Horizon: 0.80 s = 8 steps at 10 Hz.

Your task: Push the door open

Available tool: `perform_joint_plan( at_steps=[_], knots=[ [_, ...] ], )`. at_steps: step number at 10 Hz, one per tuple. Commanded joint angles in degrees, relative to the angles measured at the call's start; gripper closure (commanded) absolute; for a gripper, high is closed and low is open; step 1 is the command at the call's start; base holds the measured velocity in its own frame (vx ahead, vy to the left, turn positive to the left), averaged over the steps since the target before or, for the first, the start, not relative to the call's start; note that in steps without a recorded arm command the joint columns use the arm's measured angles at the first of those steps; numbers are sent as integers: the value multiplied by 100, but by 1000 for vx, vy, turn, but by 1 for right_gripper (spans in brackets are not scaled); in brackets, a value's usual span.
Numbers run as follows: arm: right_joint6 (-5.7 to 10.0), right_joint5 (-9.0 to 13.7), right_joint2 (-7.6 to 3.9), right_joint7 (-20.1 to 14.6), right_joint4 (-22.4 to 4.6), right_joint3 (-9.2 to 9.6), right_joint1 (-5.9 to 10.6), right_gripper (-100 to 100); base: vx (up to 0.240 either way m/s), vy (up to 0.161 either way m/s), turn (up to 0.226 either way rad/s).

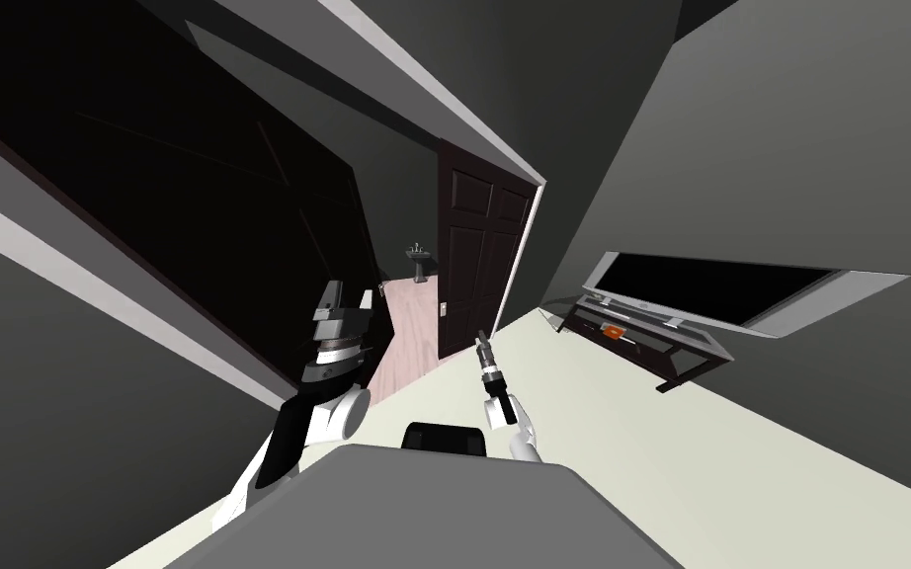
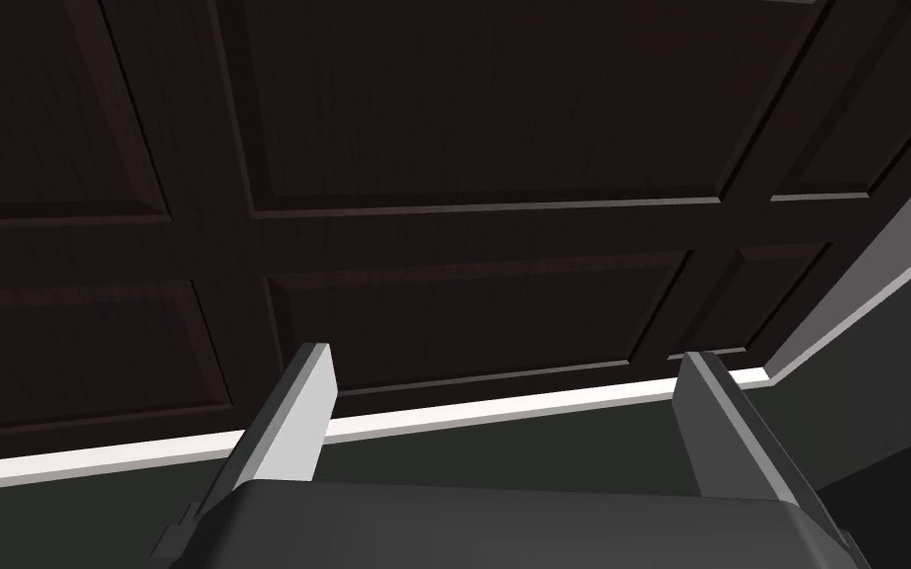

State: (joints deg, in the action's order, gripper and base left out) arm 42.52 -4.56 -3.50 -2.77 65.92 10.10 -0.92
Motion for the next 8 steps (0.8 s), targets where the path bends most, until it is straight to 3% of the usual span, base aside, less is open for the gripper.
perform_joint_plan(
  at_steps=[1,2,8],
  knots=[
    [6,-27,21,-54,-277,86,112,-100,97,-37,69],
    [6,-27,21,-54,-277,86,112,-100,70,-23,33],
    [155,-92,106,-201,-1255,309,500,-100,69,-16,47]
  ],
)
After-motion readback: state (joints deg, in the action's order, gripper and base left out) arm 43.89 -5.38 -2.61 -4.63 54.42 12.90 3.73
